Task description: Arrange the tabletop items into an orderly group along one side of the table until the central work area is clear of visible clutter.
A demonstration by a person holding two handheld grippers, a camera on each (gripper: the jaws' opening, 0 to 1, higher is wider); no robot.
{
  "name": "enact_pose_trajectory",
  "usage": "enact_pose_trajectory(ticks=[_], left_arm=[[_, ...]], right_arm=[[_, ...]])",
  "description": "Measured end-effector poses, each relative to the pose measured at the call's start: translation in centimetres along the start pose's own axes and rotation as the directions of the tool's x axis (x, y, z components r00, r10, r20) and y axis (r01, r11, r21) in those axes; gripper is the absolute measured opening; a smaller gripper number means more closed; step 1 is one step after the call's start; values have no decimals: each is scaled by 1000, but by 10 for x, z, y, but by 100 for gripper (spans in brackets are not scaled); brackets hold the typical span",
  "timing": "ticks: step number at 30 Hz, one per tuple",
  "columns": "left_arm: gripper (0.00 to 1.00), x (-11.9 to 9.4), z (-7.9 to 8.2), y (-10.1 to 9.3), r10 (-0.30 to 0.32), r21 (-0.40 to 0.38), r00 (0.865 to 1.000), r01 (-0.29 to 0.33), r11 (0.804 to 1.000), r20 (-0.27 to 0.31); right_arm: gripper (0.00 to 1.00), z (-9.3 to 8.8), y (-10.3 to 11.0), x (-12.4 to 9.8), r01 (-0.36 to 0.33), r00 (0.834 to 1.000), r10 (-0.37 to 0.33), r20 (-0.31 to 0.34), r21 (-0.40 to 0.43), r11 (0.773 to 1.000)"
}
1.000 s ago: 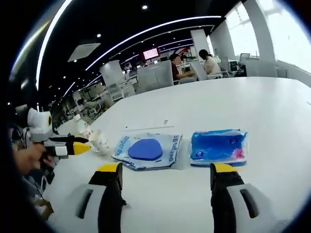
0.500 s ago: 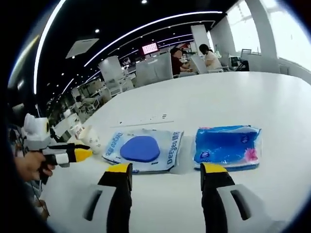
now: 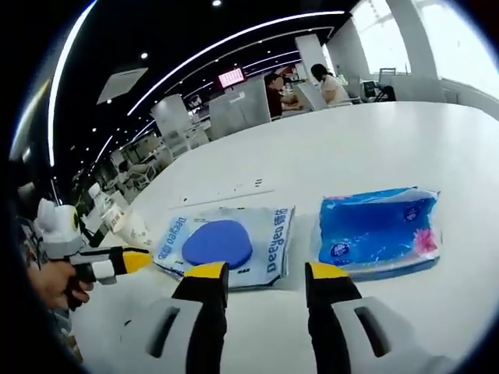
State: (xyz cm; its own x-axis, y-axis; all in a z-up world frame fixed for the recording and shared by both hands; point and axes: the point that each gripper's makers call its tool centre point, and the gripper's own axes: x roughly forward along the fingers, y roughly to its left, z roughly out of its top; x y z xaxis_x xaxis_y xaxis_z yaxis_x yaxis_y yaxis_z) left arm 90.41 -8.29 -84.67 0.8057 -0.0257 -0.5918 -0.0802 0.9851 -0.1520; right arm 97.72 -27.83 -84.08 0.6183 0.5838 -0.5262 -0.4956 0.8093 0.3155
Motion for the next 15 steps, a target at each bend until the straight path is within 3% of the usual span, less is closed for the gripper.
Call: enact_pose_trajectory(ticks=[6, 15], left_arm=[[18, 9, -9, 6, 1, -33, 1000, -2, 999, -15], [12, 17, -9, 2, -26, -87, 1000, 25, 996, -16]], right_arm=[[26, -1, -6, 6, 15, 1000, -15, -1, 27, 1000], [12, -6, -13, 16, 23, 1000, -22, -7, 63, 998]])
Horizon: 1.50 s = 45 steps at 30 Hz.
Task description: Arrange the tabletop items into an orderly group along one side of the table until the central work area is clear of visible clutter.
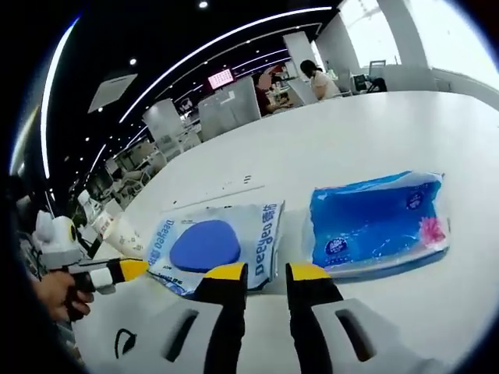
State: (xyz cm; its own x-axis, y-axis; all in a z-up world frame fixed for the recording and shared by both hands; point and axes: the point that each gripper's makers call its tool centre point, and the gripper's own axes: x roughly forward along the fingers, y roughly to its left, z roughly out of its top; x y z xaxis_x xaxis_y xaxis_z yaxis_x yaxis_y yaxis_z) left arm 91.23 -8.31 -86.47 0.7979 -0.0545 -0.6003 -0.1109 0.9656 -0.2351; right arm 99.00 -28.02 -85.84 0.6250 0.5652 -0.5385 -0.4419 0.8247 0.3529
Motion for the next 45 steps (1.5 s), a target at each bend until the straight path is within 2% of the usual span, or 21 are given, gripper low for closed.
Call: enact_pose_trajectory(ticks=[5, 9, 15, 21, 26, 34, 41, 45], left_arm=[[10, 2, -3, -1, -8, -24, 1000, 7, 1000, -12], [4, -5, -3, -9, -12, -12, 1000, 11, 1000, -16], [0, -2, -5, -10, -32, 13, 999, 32, 999, -24], [0, -6, 0, -16, -45, 36, 999, 45, 998, 10], [0, -12, 5, -9, -39, 65, 999, 37, 997, 35], [0, -23, 8, 6, -10, 62, 998, 6, 998, 66], [0, -28, 7, 22, 21, 49, 997, -25, 998, 68], [0, -25, 1, 29, 17, 42, 998, -20, 999, 55]], right_arm=[[3, -5, -3, 4, 7, 1000, -7, -17, 5, 1000], [0, -5, 0, 6, -11, 1000, 10, -17, -2, 1000], [0, -4, 1, 3, -25, 1000, 25, -11, -16, 1000], [0, 4, 0, -4, -15, 1000, 15, 17, -44, 999], [0, 6, 8, -8, -34, 999, 36, 23, -58, 998], [0, 3, 28, 0, -74, 997, 76, 13, -100, 992], [0, -2, 43, 7, -105, 994, 105, -8, -120, 987], [0, -5, 44, 9, -109, 994, 108, -16, -129, 986]])
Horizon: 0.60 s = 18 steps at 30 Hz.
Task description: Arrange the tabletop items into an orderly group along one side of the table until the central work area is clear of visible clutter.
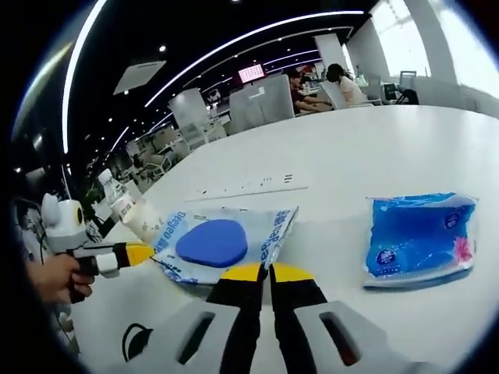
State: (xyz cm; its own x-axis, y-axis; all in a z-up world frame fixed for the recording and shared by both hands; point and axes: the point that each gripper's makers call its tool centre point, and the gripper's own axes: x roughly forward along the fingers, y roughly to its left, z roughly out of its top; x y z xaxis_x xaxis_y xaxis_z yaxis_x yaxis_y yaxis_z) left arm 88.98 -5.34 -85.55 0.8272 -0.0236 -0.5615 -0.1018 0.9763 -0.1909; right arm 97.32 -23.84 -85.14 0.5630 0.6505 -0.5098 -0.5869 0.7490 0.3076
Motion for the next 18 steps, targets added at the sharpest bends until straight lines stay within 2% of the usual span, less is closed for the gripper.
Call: enact_pose_trajectory(ticks=[4, 10, 14, 18], left_arm=[[0, 0, -2, -4, -4, 1, 1000, 4, 1000, -11], [3, -2, -10, 0, 18, -3, 999, -18, 1000, -39], [10, -7, -12, 4, 34, -2, 999, -34, 999, -40], [19, -13, -10, 11, 72, 31, 997, -71, 997, -31]], right_arm=[[0, -3, -2, -1, 3, 1000, -3, -9, 0, 1000], [1, -19, -5, -1, 2, 998, -2, -65, -5, 1000], [7, -17, -9, -4, 15, 998, -16, -56, -8, 1000], [17, -9, -9, -10, 16, 999, -17, -27, -21, 1000]])
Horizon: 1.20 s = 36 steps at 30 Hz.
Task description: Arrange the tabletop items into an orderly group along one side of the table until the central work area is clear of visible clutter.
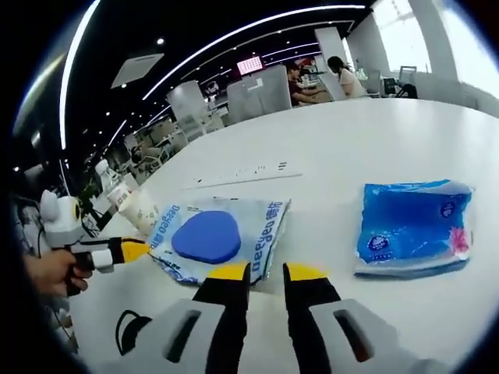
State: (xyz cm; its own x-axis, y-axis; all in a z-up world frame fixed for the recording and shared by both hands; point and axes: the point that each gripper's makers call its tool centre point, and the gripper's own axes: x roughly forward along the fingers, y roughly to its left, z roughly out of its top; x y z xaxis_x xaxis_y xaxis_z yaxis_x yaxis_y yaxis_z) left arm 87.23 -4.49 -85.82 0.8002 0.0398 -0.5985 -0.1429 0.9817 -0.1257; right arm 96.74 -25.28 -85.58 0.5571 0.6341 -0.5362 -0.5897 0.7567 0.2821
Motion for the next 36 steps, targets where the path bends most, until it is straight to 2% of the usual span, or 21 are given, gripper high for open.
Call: enact_pose_trajectory(ticks=[3, 5, 8, 11, 14, 19, 24, 27, 33, 36], left_arm=[[21, -6, 4, -5, -6, 20, 1000, 5, 1000, 24], [24, -10, 9, -17, -25, 51, 999, 23, 998, 43], [29, -11, 14, -40, -78, 49, 995, 76, 996, 57], [32, -7, 14, -57, -102, 77, 993, 98, 992, 52], [36, -3, 13, -78, -140, 83, 989, 136, 987, 44], [41, 5, 16, -114, -193, 98, 980, 189, 977, 35], [41, 16, 28, -152, -240, 112, 970, 235, 966, 35], [41, 24, 36, -168, -260, 124, 965, 254, 959, 36], [39, 42, 48, -198, -298, 134, 954, 292, 947, 29], [36, 50, 51, -211, -316, 142, 948, 310, 940, 21]], right_arm=[[20, 4, -1, -7, -3, 1000, 3, 19, -15, 1000], [26, 6, -6, -12, 3, 999, -1, 39, -56, 998], [38, 11, -12, -26, 2, 997, 3, 74, -80, 997], [41, 15, -26, -41, 39, 995, -29, 96, -98, 994], [44, 13, -48, -55, 77, 991, -68, 116, -74, 994], [47, 11, -81, -79, 151, 978, -147, 146, -20, 988], [47, 8, -116, -95, 220, 965, -218, 143, 0, 975], [46, 5, -137, -102, 250, 961, -249, 122, 8, 968], [43, 12, -168, -102, 287, 948, -293, 127, 65, 956], [38, 12, -173, -100, 306, 942, -315, 118, 88, 948]])
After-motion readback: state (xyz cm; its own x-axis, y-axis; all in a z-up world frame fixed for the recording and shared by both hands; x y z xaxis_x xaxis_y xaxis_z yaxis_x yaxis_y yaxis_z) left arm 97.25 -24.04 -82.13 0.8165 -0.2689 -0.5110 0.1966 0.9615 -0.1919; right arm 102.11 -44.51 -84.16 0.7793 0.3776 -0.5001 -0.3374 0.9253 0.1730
